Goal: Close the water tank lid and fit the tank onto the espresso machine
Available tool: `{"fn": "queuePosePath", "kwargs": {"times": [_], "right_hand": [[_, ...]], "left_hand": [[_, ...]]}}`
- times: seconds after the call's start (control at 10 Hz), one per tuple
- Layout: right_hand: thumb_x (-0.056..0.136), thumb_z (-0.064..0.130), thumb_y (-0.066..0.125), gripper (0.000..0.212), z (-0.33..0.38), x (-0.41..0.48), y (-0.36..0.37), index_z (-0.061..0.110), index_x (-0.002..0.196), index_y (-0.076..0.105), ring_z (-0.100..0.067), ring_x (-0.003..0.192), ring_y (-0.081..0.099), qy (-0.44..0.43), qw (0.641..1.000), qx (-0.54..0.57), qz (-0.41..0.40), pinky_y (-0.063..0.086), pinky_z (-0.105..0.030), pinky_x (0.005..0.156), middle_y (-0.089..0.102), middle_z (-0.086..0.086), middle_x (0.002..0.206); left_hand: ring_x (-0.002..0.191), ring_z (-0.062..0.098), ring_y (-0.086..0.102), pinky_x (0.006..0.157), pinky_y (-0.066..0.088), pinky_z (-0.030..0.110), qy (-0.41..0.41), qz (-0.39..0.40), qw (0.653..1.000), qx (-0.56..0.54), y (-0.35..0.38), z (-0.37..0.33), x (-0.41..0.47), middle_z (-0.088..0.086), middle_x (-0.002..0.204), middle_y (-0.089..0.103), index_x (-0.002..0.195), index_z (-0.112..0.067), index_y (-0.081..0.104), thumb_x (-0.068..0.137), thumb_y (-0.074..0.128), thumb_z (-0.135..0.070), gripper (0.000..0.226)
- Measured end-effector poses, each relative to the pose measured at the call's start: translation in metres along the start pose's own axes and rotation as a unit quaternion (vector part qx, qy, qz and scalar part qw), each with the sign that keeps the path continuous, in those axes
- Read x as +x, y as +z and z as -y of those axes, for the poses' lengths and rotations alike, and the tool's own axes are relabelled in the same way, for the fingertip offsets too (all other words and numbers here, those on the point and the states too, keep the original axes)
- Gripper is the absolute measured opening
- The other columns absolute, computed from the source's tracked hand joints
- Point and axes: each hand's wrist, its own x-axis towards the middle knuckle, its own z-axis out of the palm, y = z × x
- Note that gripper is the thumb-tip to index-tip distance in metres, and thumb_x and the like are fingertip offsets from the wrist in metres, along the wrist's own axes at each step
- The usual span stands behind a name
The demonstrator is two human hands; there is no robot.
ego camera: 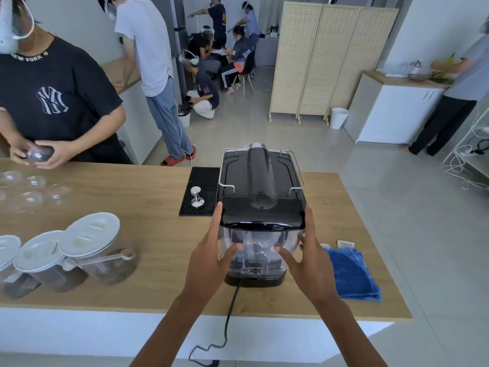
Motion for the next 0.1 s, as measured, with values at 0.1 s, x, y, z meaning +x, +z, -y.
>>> {"fn": "queuePosePath", "kwargs": {"times": [0.1], "right_hand": [[0.090,0.052,0.060,0.102,-0.0008,-0.0164,0.0005,0.057,0.142,-0.027,-0.024,0.110,0.068,0.013,1.000,0.006,-0.009,0.048,-0.013,0.070,0.039,-0.001,0.157]], "left_hand": [[0.054,0.015,0.059,0.052,0.054,0.021,-0.013,0.003,0.999,0.029,0.0049,0.0069,-0.0184,0.007,0.083,0.066,0.150,-0.050,-0.013,0.094,0.063,-0.035,0.096]]}}
